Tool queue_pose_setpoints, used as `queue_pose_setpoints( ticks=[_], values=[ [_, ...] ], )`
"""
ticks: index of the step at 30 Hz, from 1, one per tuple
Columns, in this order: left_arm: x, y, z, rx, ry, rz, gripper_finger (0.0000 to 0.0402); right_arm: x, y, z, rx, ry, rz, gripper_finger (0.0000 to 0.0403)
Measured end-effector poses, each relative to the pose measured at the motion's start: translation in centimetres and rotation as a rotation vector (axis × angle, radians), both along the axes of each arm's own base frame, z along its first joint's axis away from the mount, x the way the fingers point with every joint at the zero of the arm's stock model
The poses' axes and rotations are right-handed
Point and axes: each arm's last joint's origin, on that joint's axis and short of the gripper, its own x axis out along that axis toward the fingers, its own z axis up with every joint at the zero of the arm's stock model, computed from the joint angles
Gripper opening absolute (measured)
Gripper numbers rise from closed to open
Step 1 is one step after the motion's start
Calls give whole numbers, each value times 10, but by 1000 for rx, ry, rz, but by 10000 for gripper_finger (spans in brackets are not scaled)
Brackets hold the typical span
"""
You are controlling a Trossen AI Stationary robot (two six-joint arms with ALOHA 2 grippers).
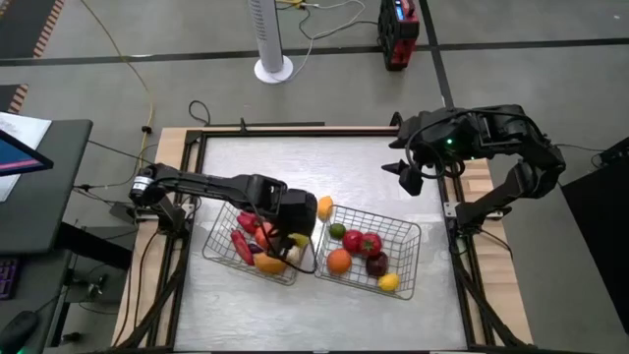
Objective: Sort produce into baskets
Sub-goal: Put the left lemon into the right wire basket
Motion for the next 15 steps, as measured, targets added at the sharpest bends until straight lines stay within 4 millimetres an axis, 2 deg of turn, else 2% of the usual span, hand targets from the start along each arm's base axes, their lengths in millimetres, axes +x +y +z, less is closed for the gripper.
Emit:
queue_pose_setpoints(
  ticks=[3, 8, 11, 15],
  values=[
    [10, -1, 20, -59, -129, 96, 218, -1, -1, -2, -16, 30, 11, 302],
    [31, -4, 37, -224, -371, 284, 218, -2, -1, -2, -35, 42, 31, 302],
    [49, -5, 39, -305, -497, 361, 218, -2, -1, -2, -35, 46, 31, 302],
    [64, -6, 27, -368, -517, 471, 221, -10, -1, 0, -35, 46, 31, 302]
  ],
)
